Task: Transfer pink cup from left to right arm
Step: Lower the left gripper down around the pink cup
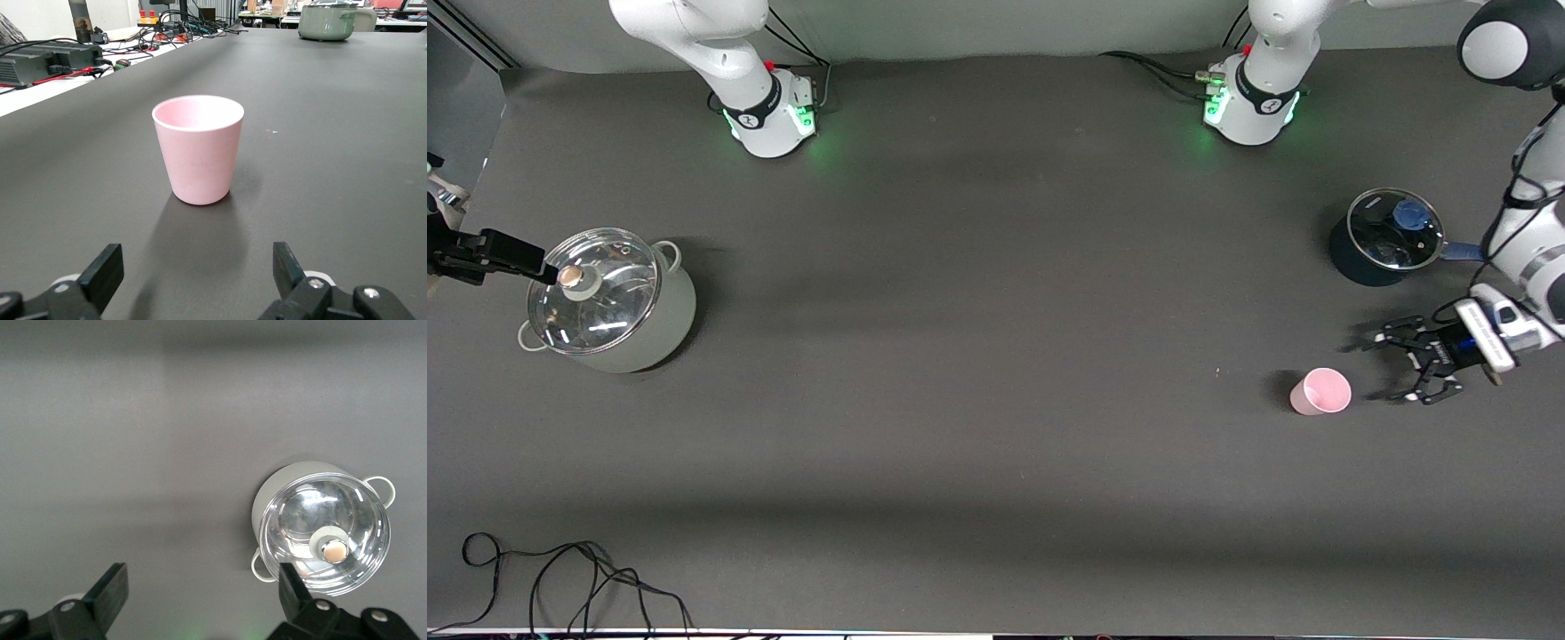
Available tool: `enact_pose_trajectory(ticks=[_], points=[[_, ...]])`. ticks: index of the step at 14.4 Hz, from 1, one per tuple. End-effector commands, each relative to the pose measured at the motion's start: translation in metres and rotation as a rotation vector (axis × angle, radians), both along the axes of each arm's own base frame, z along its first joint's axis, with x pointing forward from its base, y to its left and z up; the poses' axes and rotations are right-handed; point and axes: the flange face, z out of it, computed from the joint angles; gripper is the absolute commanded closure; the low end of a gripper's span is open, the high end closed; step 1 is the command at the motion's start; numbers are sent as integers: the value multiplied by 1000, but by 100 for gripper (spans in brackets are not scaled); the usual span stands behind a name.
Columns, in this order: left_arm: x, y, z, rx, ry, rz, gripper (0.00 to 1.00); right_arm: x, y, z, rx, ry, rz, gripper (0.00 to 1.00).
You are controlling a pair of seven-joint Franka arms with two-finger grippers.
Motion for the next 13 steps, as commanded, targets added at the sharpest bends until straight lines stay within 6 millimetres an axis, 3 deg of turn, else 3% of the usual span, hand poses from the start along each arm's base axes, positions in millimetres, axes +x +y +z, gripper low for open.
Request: enact_pose_trajectory(ticks=[1,4,13], points=[[7,-29,-3,-1,-26,19,0,0,0,1,7,9,-1,0],[8,-53,-12,-23,-14,44,0,-1,0,2,7,9,-1,0],[18,-92,-21,-47,-3,62,0,-2,-3,2,10,9,-9,0]])
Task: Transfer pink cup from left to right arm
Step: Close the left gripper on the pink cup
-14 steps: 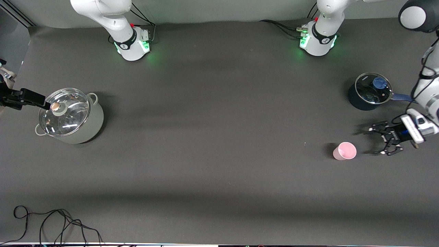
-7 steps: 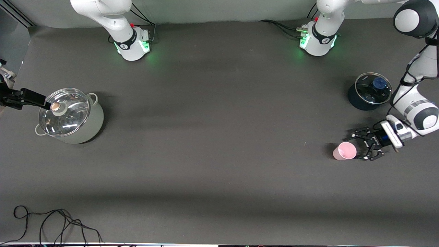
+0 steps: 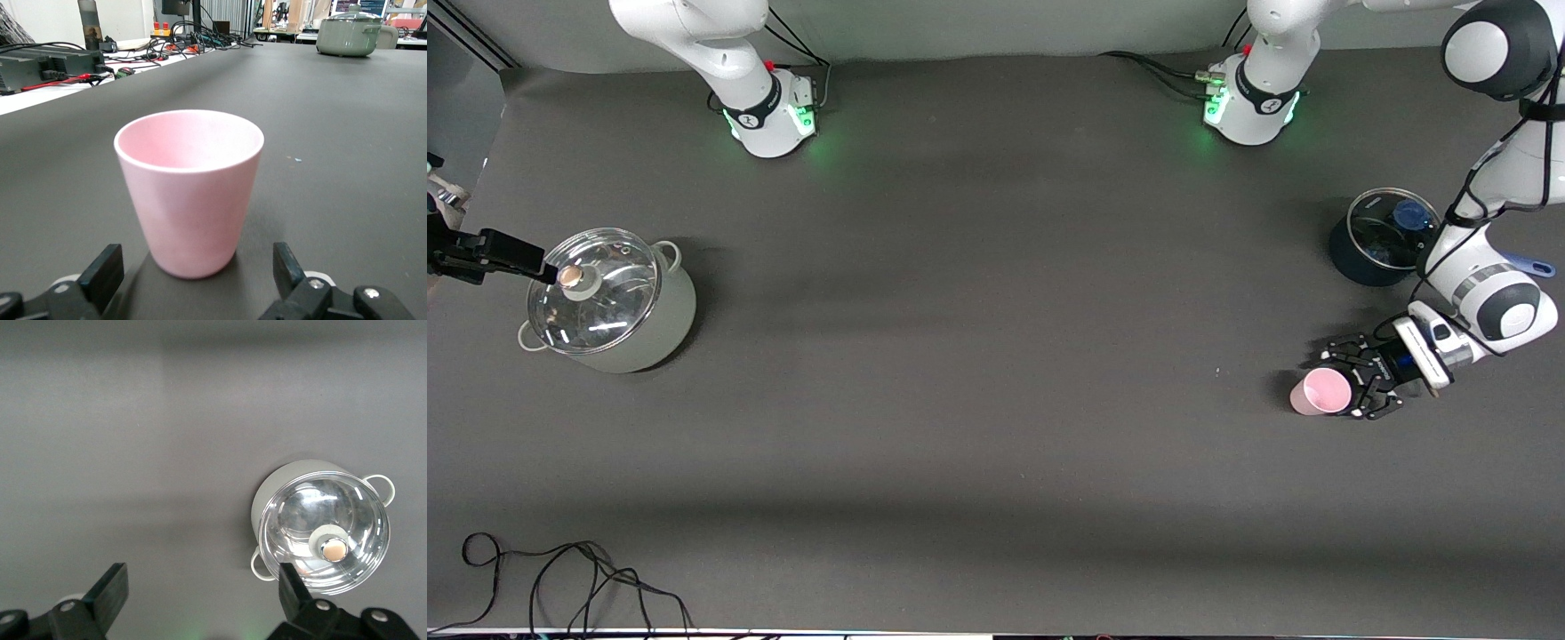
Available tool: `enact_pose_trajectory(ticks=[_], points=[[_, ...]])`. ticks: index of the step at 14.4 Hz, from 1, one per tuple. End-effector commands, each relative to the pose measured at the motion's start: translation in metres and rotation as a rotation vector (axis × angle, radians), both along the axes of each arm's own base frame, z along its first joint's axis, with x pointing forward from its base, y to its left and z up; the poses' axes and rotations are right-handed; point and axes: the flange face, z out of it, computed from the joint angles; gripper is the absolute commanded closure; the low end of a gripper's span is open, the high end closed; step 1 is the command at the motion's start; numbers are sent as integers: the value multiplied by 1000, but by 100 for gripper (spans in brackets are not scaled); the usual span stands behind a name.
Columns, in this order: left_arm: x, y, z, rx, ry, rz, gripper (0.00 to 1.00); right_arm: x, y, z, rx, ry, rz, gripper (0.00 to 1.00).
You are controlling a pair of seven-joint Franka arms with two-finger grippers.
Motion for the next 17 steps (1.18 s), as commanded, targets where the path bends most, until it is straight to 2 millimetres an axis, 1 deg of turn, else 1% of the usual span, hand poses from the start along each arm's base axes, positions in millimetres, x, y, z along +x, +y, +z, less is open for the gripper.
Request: enact_pose_trajectory(ticks=[1,4,6,7,9,10,11,12,13,14,15,17], points=[[2,-18,0,4,-12,14,0,-1,-2,2,10,5,-4,0],[5,-23,-1,10,-9,25,0,-1,-2,2,10,5,-4,0],[4,-22,-4,12,-7,26,0,-2,-4,3,10,5,-4,0],[4,-24,-4,11,-6,25,6,-2,-4,3,10,5,-3,0],[4,-23,-4,13,-6,25,31,-2,-4,2,10,6,-4,0],[4,-23,-4,12,-5,26,40,-2,-4,3,10,5,-3,0],[4,-23,-4,12,-4,26,45,-2,-4,2,10,6,3,0],[5,-24,-3,11,2,28,55,-2,-4,2,10,6,6,0],[7,-25,-1,16,3,30,59,-2,-4,2,10,6,5,0],[9,-25,2,16,8,34,60,-2,-4,2,10,6,-1,0],[14,-30,5,14,31,39,60,-1,-3,2,11,6,-7,0],[28,-41,28,26,57,46,64,-3,-1,2,13,12,-5,0]])
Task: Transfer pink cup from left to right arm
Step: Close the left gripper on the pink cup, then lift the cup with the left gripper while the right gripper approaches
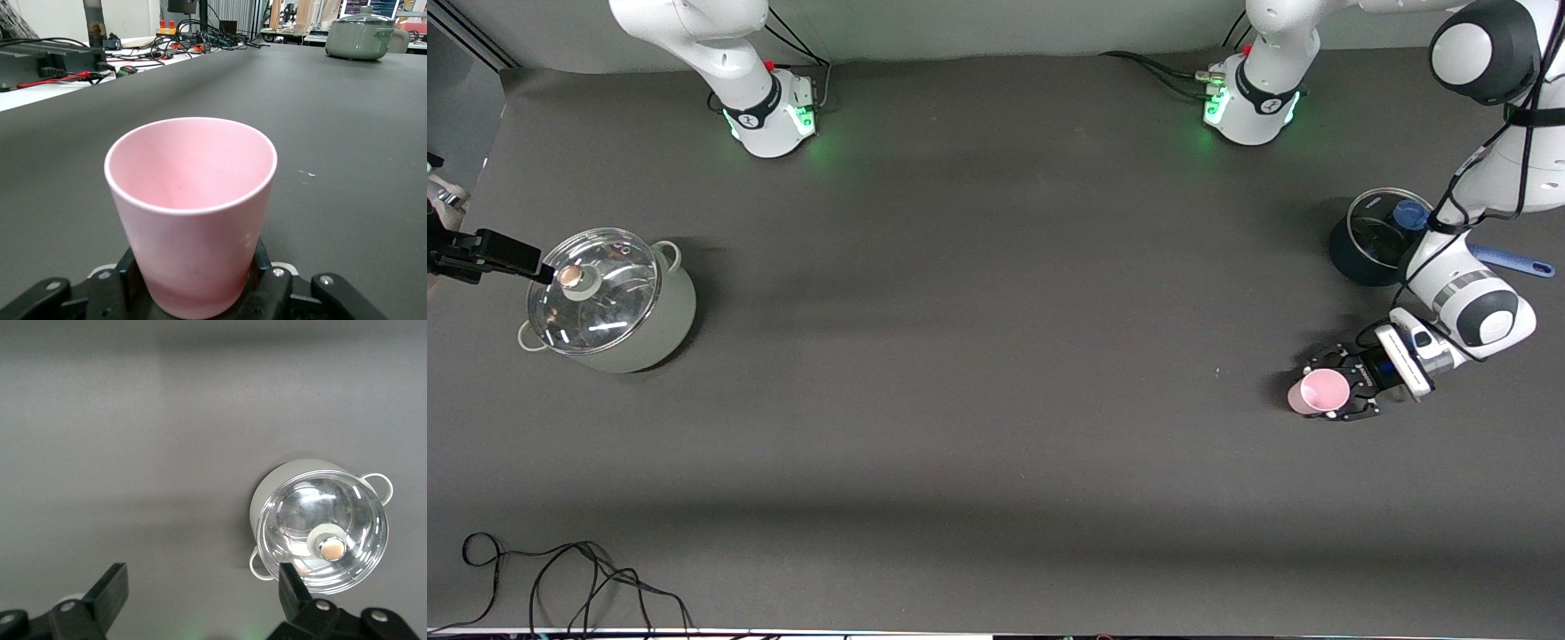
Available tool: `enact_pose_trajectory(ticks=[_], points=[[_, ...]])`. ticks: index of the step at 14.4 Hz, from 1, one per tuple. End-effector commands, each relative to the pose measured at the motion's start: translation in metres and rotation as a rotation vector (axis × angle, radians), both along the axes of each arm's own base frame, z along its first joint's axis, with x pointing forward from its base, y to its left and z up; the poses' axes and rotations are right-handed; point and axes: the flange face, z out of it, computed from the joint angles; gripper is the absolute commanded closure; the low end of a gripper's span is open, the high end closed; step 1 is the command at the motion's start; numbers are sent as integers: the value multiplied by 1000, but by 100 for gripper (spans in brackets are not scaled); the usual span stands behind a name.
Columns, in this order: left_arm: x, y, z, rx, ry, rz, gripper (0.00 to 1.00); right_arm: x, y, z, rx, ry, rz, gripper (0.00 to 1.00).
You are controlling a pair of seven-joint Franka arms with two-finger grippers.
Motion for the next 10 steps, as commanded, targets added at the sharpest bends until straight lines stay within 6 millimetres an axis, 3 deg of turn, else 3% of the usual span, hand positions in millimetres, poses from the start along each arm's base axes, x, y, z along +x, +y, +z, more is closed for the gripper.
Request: enact_pose_trajectory(ticks=[1,3,6,8,10], points=[[22,-24,39,25,44,20,64,-3,2,1,17,22,-6,0],[38,-51,78,27,87,21,64,-4,3,1,18,26,-51,0],[53,-111,141,51,195,63,63,-5,15,2,63,49,-246,0],[51,-159,171,32,192,88,64,-4,25,2,96,75,-417,0],[37,-207,189,38,191,85,64,-3,35,2,124,105,-580,0]])
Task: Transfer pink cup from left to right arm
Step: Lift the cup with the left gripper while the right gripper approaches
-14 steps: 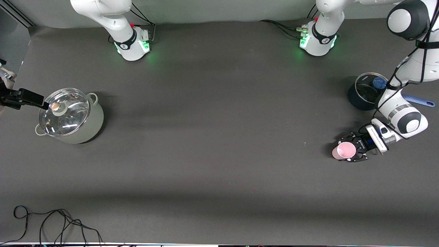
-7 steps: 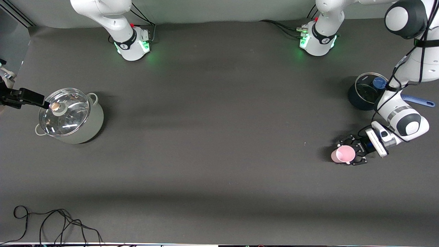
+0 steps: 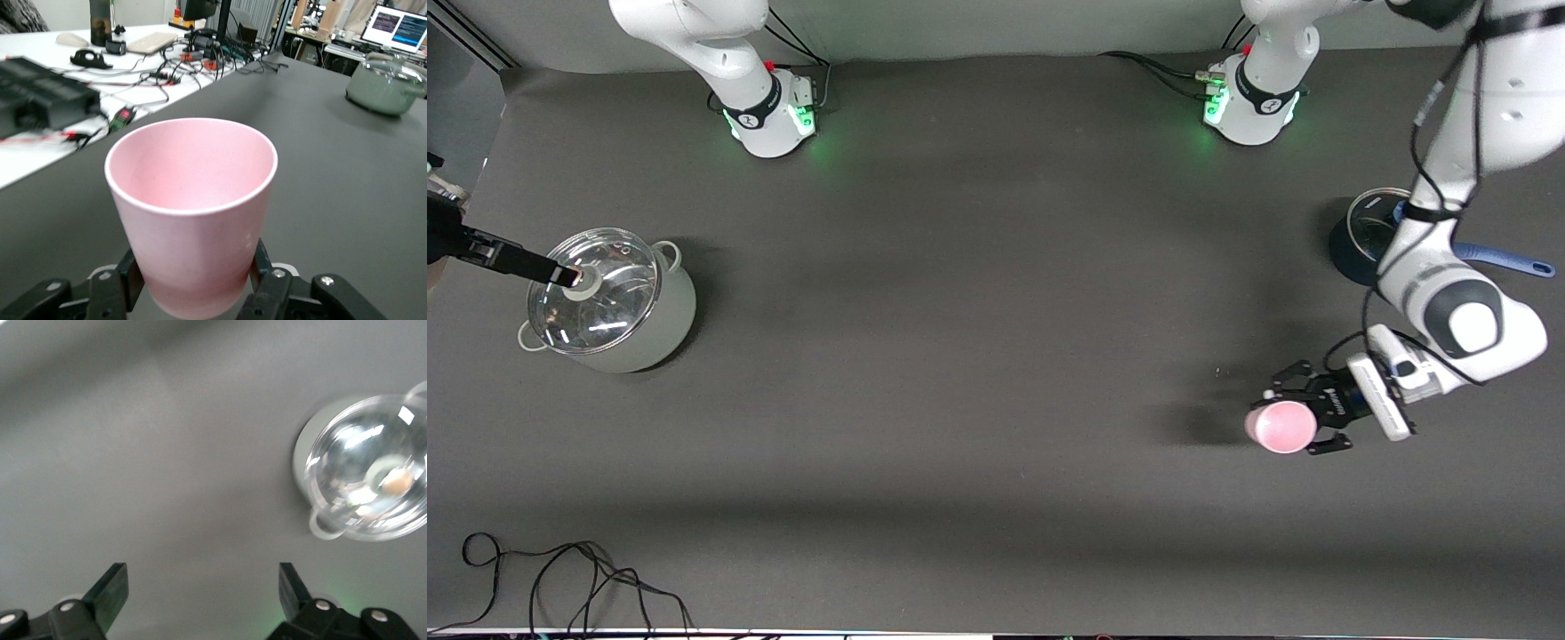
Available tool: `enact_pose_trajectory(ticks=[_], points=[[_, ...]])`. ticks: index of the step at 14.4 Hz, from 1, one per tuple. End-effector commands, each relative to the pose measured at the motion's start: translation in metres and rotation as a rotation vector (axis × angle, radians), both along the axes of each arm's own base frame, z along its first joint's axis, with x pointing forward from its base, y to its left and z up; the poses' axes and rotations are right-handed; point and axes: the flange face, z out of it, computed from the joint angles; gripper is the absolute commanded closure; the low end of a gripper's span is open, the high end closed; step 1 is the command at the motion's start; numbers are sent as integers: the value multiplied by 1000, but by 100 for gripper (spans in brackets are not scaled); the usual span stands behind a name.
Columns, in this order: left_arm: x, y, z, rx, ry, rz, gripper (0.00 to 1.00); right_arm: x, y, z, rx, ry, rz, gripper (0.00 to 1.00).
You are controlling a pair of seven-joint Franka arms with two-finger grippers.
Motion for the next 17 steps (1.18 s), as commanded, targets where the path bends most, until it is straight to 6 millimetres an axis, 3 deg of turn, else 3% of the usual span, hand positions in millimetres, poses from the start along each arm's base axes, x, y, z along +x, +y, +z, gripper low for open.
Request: enact_pose_trajectory(ticks=[1,3,5,9,11,15,17], points=[[-33,-58,28,10,36,23,63,0,21,3,23,50,-203,0],[-41,-120,53,27,63,24,63,2,43,-1,25,98,-346,0],[-55,-154,67,23,56,24,62,7,61,-10,81,172,-495,0],[-77,-221,80,40,34,30,63,4,151,-22,45,267,-602,0],[-85,-251,96,41,7,43,62,-7,195,-22,25,278,-591,1],[-107,-307,126,71,-33,71,62,-30,274,-2,22,264,-551,1],[-124,-336,145,95,-75,87,62,-37,324,-9,-2,264,-521,1]])
